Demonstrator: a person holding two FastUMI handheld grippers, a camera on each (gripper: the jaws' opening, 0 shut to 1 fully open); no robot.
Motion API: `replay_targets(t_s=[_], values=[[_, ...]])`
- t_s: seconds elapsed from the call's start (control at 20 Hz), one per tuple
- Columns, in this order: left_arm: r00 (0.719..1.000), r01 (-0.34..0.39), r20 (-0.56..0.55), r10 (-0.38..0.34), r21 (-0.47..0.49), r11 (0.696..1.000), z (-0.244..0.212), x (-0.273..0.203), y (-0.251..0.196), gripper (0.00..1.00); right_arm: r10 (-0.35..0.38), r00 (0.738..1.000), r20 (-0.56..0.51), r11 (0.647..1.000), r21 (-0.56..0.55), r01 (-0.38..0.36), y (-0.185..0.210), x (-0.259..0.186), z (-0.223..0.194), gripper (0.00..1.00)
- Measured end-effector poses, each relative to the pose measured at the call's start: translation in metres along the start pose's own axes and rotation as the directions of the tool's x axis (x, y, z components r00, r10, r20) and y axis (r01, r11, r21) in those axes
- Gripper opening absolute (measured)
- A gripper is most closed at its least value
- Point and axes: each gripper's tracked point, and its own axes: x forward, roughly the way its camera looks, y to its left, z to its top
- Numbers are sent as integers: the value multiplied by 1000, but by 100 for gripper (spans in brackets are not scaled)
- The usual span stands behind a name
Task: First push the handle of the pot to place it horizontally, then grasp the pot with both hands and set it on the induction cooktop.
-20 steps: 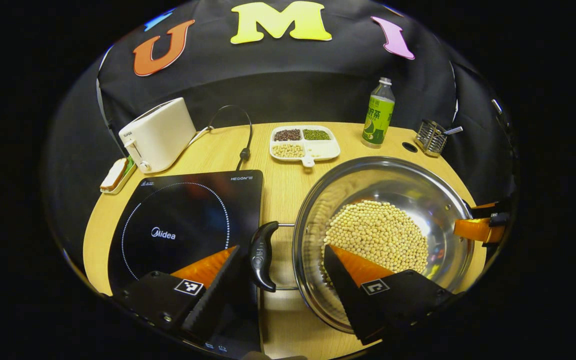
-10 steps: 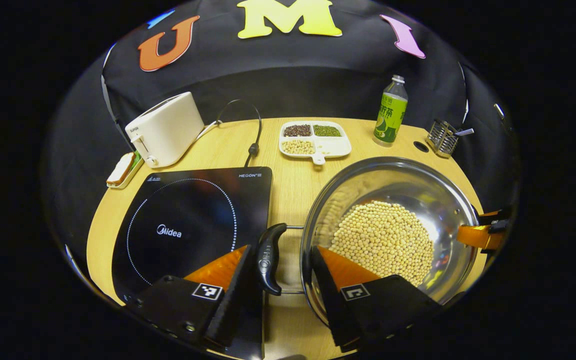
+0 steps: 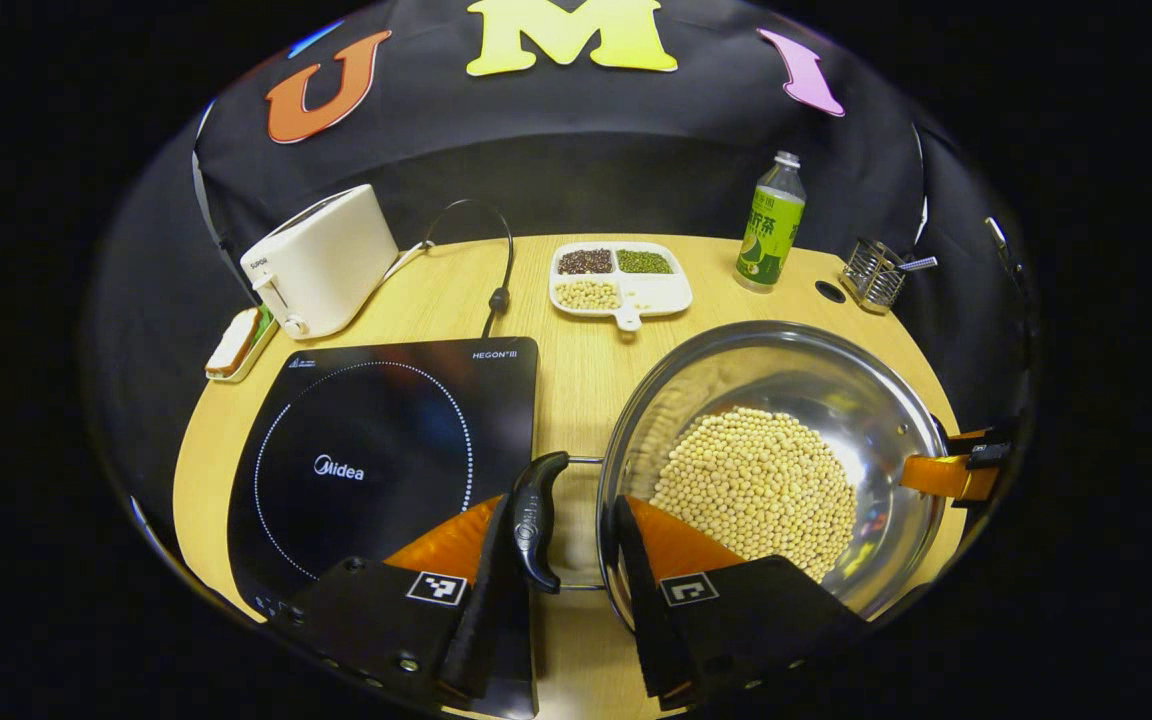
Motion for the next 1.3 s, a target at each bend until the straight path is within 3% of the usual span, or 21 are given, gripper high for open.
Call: replay_targets(t_s=[0.65,1.3], values=[[999,20,42,-19,-11,1000,12,-35,27,55,-20,997,76,1000,-17,22,31,-42,9,55],[997,-36,69,39,-40,999,4,-64,123,55,28,995,97,998,-54,-23,130,-55,10,56]])
